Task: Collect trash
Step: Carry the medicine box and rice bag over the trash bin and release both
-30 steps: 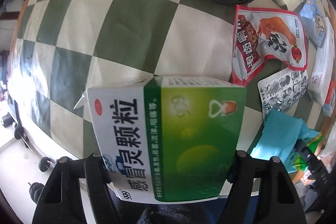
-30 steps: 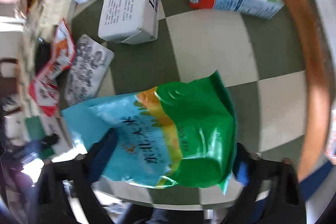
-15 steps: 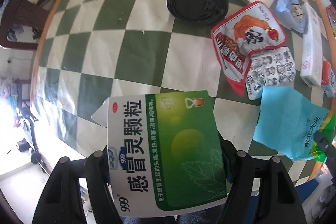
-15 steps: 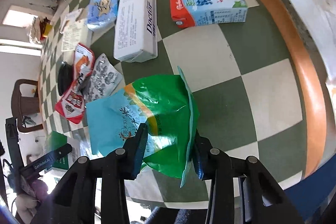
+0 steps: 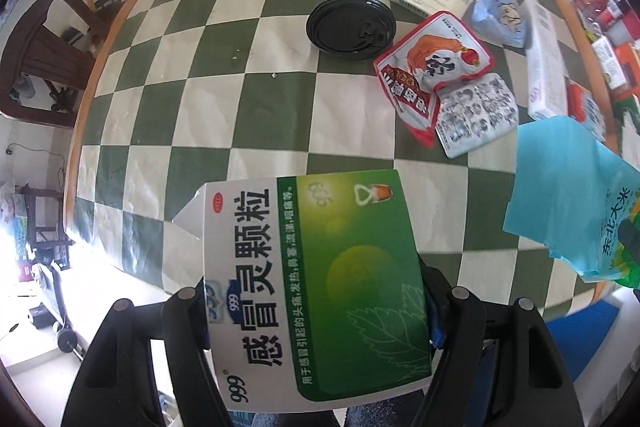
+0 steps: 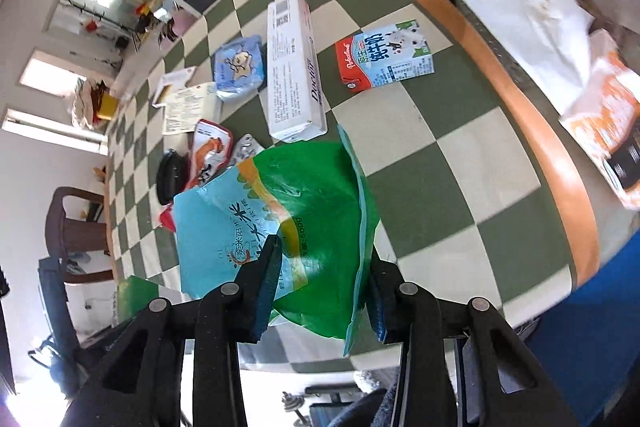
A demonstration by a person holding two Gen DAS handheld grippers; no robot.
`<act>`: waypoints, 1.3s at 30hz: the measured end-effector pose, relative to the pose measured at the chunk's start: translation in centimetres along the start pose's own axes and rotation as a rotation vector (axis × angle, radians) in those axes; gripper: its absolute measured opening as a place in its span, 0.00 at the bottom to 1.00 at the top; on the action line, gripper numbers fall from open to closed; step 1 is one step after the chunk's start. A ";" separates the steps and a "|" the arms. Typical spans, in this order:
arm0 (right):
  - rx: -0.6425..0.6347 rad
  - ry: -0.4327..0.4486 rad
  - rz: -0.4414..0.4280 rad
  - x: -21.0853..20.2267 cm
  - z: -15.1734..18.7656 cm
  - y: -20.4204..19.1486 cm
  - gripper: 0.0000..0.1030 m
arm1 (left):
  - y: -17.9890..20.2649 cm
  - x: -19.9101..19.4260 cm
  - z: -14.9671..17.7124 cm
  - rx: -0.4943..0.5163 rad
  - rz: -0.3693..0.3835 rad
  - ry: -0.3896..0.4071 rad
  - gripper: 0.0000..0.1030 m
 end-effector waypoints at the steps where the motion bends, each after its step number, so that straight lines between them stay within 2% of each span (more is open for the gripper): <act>1: 0.002 0.008 -0.002 -0.6 0.6 0.0 0.39 | -0.8 0.1 0.3 0.005 0.009 0.007 0.69; 6: 0.022 0.042 -0.014 -3.2 4.7 0.6 0.39 | -1.0 -1.8 4.0 0.045 0.049 0.057 0.69; 9: 0.043 0.063 -0.024 -4.4 8.5 0.7 0.39 | -1.6 -2.9 7.0 0.078 0.064 0.087 0.69; 12: 0.079 0.082 -0.033 -5.5 14.0 1.2 0.39 | -2.9 -3.4 10.5 0.111 0.072 0.104 0.69; 16: 0.140 0.066 -0.037 -5.7 21.4 2.2 0.39 | -4.4 -2.4 15.2 0.138 0.088 0.078 0.69; 19: 0.177 0.020 -0.021 -4.9 27.6 3.5 0.39 | -5.2 -0.5 19.1 0.148 0.105 0.026 0.69; 21: 0.194 -0.015 -0.008 -4.0 30.3 4.4 0.39 | -5.3 1.2 21.2 0.150 0.116 -0.009 0.69; 23: 0.207 -0.059 0.017 -2.4 33.7 5.7 0.39 | -5.3 3.2 22.9 0.144 0.129 -0.039 0.69; 28: 0.252 -0.143 0.067 4.5 38.1 9.0 0.39 | -5.6 11.8 24.7 0.107 0.140 -0.103 0.69; 30: 0.249 -0.154 0.086 7.6 38.5 9.8 0.39 | -6.0 16.3 24.6 0.079 0.134 -0.119 0.69; 35: 0.279 -0.178 0.118 19.4 39.2 11.6 0.39 | -6.7 28.5 22.7 0.016 0.119 -0.144 0.69; 39: 0.286 -0.187 0.150 28.3 39.4 12.9 0.39 | -5.9 35.7 21.1 0.018 0.134 -0.184 0.69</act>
Point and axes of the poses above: each gripper's, at about its wrist camera, not at the fingertips, and x roughly the way its jaws point, y to its right, z to its underside, the point moved 7 cm from there along x, roughly the way its jaws point, and after that the axes turned 4 degrees about z, right-handed, at the moved point
